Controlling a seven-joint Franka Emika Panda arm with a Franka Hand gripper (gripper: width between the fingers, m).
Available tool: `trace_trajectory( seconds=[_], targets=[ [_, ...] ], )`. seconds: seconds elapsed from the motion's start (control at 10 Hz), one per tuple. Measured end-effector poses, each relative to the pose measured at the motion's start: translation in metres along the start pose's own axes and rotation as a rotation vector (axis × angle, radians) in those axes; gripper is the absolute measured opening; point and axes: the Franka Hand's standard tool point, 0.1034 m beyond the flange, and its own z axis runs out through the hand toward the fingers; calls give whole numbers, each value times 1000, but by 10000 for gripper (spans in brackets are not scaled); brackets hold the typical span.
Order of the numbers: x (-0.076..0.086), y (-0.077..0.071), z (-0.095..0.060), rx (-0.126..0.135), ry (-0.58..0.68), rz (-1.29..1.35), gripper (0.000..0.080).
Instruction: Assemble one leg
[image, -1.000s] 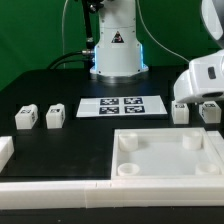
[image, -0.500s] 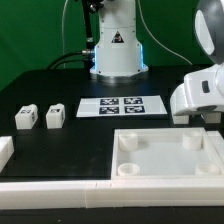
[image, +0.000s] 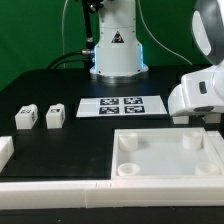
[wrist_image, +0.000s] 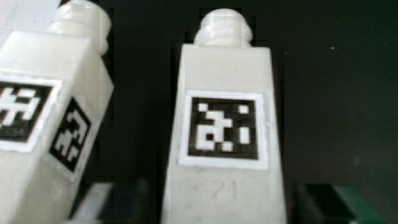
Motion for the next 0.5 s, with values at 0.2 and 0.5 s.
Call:
trace_trajectory(
  seconds=[0.2,0.5],
  targets=[
    [-1,-3,-2,-4,8,-5,291],
    [-2,-4,-4,-5,10,-7,291]
  ],
)
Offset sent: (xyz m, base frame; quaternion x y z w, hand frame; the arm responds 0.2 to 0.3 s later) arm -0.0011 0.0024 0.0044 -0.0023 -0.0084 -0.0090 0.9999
